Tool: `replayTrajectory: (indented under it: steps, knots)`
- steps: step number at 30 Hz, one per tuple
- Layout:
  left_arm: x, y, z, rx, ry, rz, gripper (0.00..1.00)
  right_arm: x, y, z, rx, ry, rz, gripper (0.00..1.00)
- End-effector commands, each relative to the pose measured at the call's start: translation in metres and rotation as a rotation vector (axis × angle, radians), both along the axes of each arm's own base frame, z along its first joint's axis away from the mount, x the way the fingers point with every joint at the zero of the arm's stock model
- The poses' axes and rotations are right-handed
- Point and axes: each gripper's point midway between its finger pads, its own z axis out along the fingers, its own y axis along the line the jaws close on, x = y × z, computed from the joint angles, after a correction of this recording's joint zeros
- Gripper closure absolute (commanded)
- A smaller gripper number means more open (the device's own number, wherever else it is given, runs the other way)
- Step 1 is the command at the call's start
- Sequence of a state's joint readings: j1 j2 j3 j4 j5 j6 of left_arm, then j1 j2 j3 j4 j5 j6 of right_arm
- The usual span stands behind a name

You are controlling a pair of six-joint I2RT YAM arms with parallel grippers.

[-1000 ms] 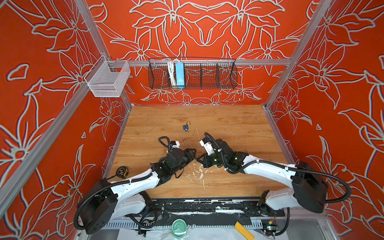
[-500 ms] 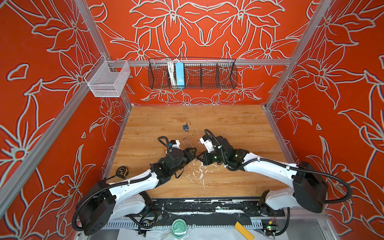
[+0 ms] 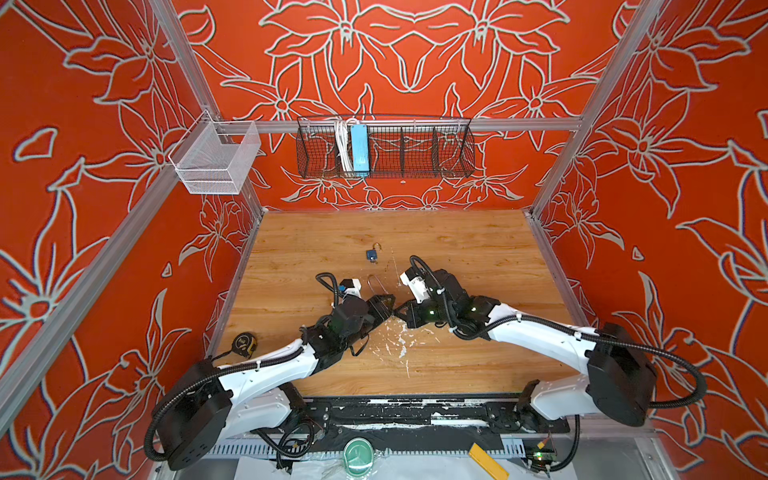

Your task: Unlock with the key

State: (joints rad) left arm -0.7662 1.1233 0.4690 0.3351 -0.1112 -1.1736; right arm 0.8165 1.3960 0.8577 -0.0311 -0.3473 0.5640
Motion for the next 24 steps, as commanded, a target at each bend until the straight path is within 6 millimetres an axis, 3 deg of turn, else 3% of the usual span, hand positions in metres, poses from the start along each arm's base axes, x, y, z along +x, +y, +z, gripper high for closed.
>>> replayTrajectory:
  steps: [1,6,9,14,19,24]
  knots:
    - [-0.026,-0.039,0.015,-0.067,-0.005,-0.214,1.0,0.046,0.0,0.061,0.107,-0.203,-0.128,1.0]
    - [-0.027,-0.042,0.007,-0.068,0.024,-0.224,1.0,0.054,-0.006,0.067,0.129,-0.217,-0.183,1.0]
    - [-0.025,-0.044,0.009,-0.081,0.013,-0.219,1.0,0.051,0.0,0.069,0.186,-0.194,-0.17,1.0]
    - [-0.017,-0.046,0.024,-0.113,-0.062,-0.206,1.0,0.039,0.012,0.068,0.282,-0.146,-0.105,1.0]
    - [-0.017,-0.047,0.046,-0.14,-0.163,-0.225,1.0,0.033,0.012,0.064,0.334,-0.118,-0.093,1.0]
    - [-0.022,-0.043,0.053,-0.134,-0.225,-0.243,1.0,0.028,0.008,0.071,0.388,-0.116,-0.074,1.0]
